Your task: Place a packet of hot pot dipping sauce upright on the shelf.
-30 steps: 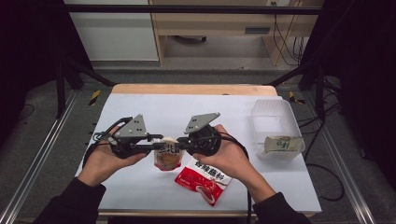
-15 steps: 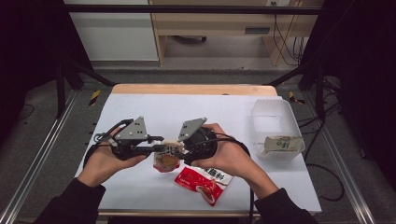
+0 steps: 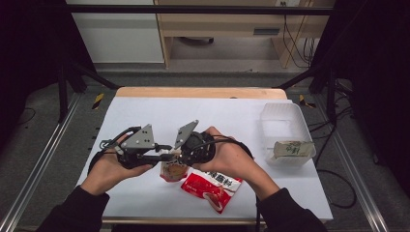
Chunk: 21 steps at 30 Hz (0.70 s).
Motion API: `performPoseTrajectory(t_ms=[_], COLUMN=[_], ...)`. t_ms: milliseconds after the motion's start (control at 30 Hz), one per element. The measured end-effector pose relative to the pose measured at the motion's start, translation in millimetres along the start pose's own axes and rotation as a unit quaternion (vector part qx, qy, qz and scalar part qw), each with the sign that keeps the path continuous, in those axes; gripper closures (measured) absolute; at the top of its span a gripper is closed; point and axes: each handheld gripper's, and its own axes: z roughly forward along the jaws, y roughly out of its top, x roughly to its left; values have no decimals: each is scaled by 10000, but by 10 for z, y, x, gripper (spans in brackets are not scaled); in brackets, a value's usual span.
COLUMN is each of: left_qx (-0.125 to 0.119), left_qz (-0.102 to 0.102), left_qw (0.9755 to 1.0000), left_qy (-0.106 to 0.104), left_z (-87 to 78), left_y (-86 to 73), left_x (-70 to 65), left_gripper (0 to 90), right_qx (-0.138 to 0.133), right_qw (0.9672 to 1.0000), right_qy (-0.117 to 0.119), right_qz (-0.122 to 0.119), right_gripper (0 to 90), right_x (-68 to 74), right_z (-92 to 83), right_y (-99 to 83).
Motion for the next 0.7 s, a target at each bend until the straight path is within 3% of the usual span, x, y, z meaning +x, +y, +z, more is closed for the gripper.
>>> performPoseTrajectory(t_ms=[67,267,367,500,600,700], left_qx=[-31,-334,-478,-569,-632,-552], left_qz=[-14,-236,-331,-510,-605,-837], left_qw=[10000,9992,9983,9969,9958,9941], left_qy=[7,-47,50,180,267,414], left_z=[5,6,-11,-15,-1,-3], left_y=[-18,-102,-154,-292,-411,-575], left_x=[-5,-2,-12,-20,-8,-11], left_gripper=[731,704,520,361,307,244], right_qx=[29,67,158,200,242,281], right_qw=[10000,9999,9994,9990,9982,9973], right_qy=[21,-53,-184,-351,-522,-656], right_qz=[-7,-126,-244,-216,-142,-173], right_gripper=[826,872,875,875,876,876], right_x=[2,30,16,-46,-116,-200], right_z=[-1,-39,-103,-213,-310,-405], right_y=[8,35,33,-26,-103,-183])
